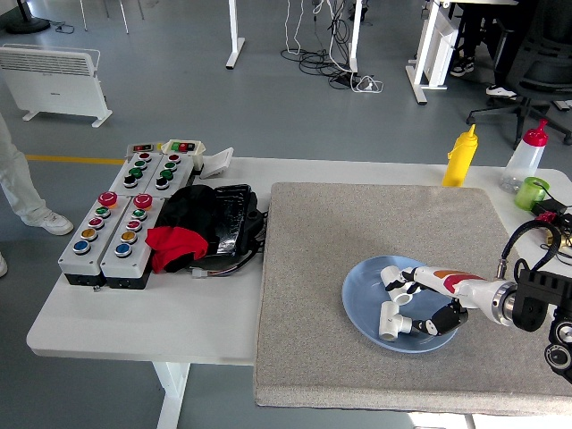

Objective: Pick pipe place plate twice

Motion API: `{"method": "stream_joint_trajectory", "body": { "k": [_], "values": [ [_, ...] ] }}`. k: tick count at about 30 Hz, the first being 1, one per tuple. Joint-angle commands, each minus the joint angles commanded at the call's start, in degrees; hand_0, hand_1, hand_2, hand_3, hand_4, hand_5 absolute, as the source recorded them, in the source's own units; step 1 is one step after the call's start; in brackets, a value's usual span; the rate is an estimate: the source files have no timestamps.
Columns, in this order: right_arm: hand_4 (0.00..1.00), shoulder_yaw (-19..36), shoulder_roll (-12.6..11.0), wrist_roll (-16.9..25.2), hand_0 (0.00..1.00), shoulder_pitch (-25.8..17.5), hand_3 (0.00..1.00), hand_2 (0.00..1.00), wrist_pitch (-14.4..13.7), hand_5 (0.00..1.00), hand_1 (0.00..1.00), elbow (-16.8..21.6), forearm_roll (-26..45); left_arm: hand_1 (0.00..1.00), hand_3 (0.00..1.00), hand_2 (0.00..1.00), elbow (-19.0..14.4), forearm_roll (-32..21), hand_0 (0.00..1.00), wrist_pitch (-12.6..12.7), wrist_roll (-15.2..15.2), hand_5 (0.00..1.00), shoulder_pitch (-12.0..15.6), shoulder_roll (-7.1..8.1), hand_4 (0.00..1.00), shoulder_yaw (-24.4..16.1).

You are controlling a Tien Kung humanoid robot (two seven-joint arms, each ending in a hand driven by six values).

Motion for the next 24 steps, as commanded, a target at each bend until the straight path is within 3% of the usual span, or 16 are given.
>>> {"method": "stream_joint_trajectory", "body": {
  "k": [9, 15, 17, 18, 23, 24],
  "values": [
    [0.742, 1.34, -0.19, 0.22, 0.91, -0.08, 0.885, 0.932, -0.65, 0.169, 0.843, 0.49, 0.09, 0.641, 0.616, 0.609, 0.02, 0.0, 0.658, -0.04, -0.05, 0.998, -0.11, 0.0, 0.379, -0.01],
    [0.754, 5.47, -0.16, 1.62, 0.927, -1.26, 0.918, 0.974, -2.97, 0.182, 0.86, -0.1, 3.19, 0.64, 0.615, 0.609, 0.01, 0.08, 0.658, -0.07, -0.02, 0.998, -0.11, -0.01, 0.379, -0.08],
    [0.754, 7.14, 0.0, 2.09, 0.927, -1.97, 0.918, 0.974, -5.16, 0.182, 0.86, -0.95, 6.25, 0.64, 0.615, 0.609, 0.01, 0.11, 0.658, -0.08, -0.01, 0.998, -0.07, -0.02, 0.379, -0.09],
    [0.756, 8.34, 0.13, 2.29, 0.927, -2.45, 0.988, 0.996, -7.5, 0.21, 0.863, -1.72, 8.77, 0.641, 0.616, 0.609, 0.01, 0.14, 0.658, -0.08, 0.0, 0.998, -0.04, -0.03, 0.379, -0.11],
    [0.756, 12.61, 0.36, 3.87, 0.927, -4.65, 0.988, 0.996, -15.39, 0.21, 0.863, -4.63, 19.7, 0.641, 0.616, 0.609, -0.02, 0.25, 0.658, -0.05, 0.08, 0.998, 0.11, -0.08, 0.379, -0.17],
    [0.746, 13.44, 0.31, 4.26, 0.916, -5.15, 0.998, 0.998, -16.72, 0.256, 0.867, -5.03, 21.94, 0.641, 0.616, 0.61, -0.02, 0.3, 0.658, -0.05, 0.1, 0.998, 0.14, -0.09, 0.379, -0.2]
  ]
}}
